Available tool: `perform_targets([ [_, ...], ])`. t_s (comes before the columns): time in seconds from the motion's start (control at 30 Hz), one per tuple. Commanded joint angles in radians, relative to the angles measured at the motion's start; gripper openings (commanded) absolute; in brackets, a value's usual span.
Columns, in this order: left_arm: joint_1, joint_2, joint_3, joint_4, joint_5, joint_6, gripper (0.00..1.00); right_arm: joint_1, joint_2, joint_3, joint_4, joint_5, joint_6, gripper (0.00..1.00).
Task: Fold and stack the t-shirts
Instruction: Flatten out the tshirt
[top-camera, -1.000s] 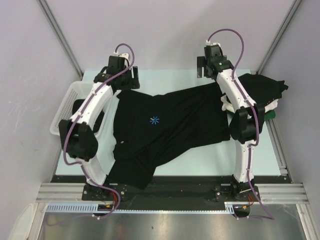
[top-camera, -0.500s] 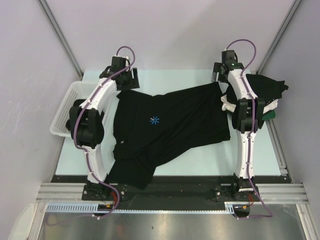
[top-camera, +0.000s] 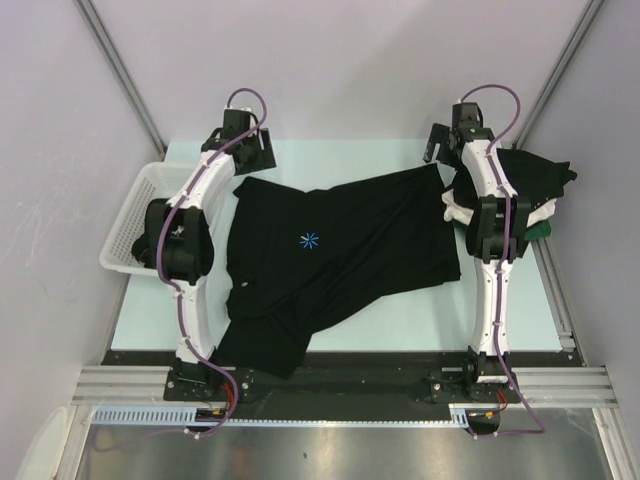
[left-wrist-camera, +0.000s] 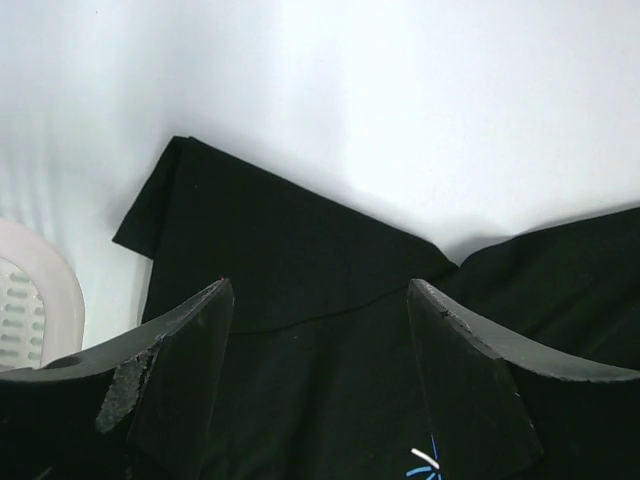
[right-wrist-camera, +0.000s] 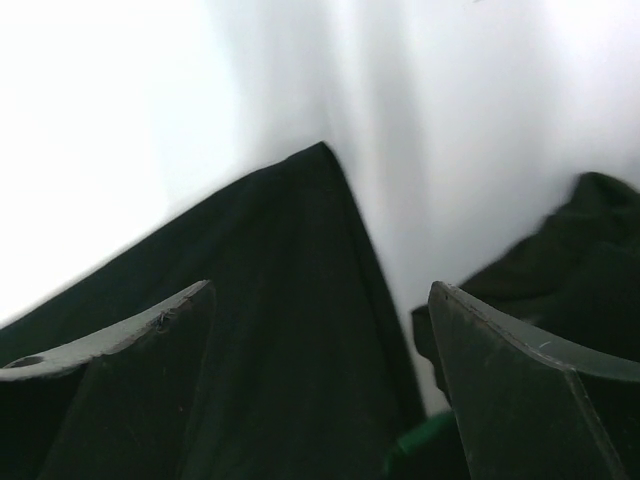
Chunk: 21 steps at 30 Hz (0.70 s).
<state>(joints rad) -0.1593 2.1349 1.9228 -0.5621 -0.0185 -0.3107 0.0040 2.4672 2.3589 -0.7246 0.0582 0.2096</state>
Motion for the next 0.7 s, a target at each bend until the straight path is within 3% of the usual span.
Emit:
perform_targets([
  [0.0,0.006,-0.027,0.028,0.040,-0.003,-0.016,0.75,0.007,0.056,0.078,0.025,-0.043,0.019,0.93],
  [0.4,0.004,-0.069,-0.013,0.056,0.009,0.007,0.75,0.014,0.134,0.123,0.063,-0.087,0.024,0.88],
  [0.67,0.004,-0.079,-0.045,0.077,0.009,0.016,0.76,0.022,0.156,0.122,0.086,-0.119,0.024,0.77],
])
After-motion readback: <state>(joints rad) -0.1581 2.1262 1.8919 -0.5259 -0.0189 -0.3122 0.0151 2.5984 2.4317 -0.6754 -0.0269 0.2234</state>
